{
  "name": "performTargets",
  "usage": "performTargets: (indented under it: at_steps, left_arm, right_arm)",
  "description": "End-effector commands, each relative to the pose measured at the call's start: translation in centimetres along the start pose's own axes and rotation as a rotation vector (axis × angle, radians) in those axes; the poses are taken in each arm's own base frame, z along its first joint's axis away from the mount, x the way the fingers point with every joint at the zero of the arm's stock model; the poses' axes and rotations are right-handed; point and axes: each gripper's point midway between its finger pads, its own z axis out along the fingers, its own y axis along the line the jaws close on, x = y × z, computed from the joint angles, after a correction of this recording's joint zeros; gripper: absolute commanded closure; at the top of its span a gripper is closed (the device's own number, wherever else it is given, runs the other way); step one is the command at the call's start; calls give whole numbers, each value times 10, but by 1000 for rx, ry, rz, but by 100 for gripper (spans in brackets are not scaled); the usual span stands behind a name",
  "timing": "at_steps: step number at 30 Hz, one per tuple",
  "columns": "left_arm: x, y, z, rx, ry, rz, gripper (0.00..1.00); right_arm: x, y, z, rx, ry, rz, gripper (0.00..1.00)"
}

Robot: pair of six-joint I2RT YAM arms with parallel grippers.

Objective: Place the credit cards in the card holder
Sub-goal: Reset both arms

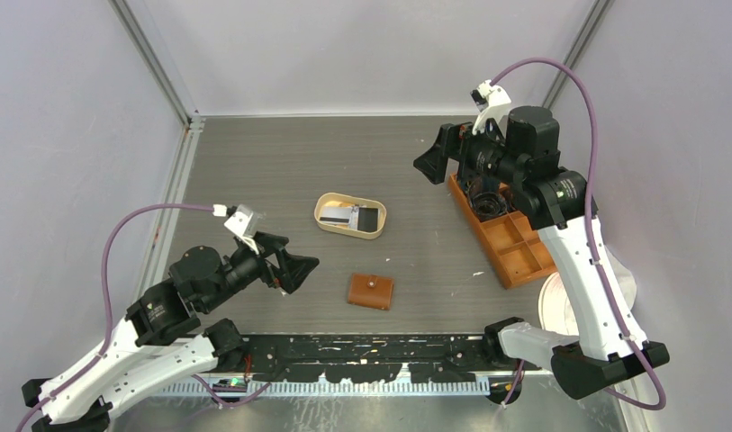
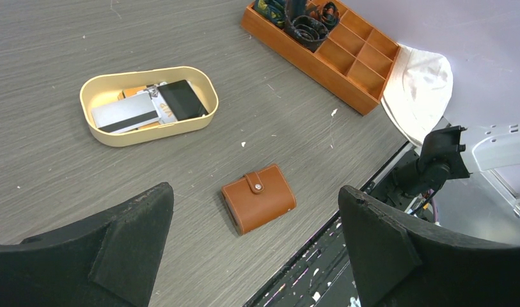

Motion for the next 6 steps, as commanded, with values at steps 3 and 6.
performTargets:
  at_steps: [3,6]
  left_arm:
    - [-12,-7,1,32,-44,2,0]
    - [-11,-7,2,32,-43,2,0]
  right_arm:
    - [-19,8,-9,-22,-79,-14,1]
    - [-18,8,-8,-24,-77,-12,0]
